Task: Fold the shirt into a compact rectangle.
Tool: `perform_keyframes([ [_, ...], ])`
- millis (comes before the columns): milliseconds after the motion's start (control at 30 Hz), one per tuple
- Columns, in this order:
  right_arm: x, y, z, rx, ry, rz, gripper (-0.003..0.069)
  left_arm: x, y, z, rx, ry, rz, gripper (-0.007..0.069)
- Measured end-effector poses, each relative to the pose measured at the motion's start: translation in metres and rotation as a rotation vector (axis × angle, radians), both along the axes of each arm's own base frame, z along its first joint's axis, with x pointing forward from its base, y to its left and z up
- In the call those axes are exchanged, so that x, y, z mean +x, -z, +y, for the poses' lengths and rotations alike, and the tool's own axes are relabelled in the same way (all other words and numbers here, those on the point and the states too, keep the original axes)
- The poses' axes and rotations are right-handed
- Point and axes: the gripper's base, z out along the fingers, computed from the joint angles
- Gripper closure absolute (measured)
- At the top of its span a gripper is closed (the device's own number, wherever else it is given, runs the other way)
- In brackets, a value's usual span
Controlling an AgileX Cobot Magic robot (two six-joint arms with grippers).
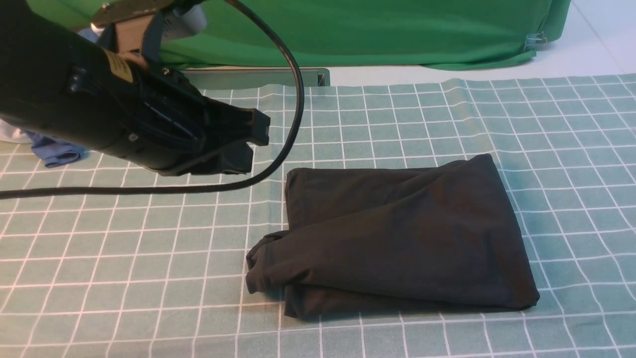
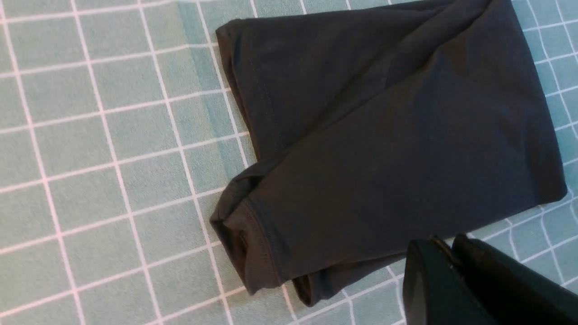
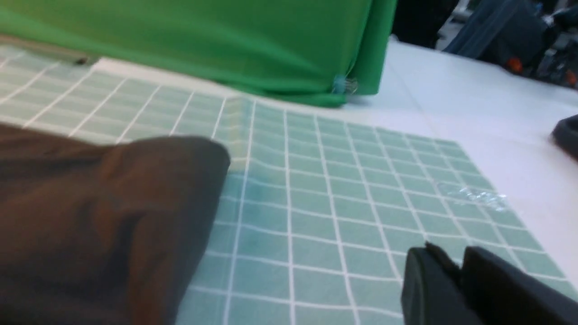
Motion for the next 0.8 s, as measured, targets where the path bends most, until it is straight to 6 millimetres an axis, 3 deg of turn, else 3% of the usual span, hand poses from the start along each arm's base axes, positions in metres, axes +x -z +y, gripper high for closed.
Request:
perform_keyframes([
  [433, 0.000, 0.000, 0.006, -0.002, -0.108, 0.005, 0.0501, -0.019, 0.000, 0.008, 0.034, -0.006, 0.131, 0.0589],
  [600, 0.000, 0.000, 0.005, -0.002, -0.098, 0.005, 0.0492, -0.051, -0.003, 0.023, 0.028, -0.012, 0.150, 0.0589],
  [700, 0.000, 0.001, 0.005, -0.002, -0.095, 0.007, 0.0482, -0.077, 0.004, 0.035, -0.015, 0.028, 0.033, 0.0589],
  [800, 0.000, 0.001, 0.005, -0.002, -0.095, 0.008, 0.0476, -0.106, 0.014, 0.045, -0.182, 0.028, -0.162, 0.0589],
])
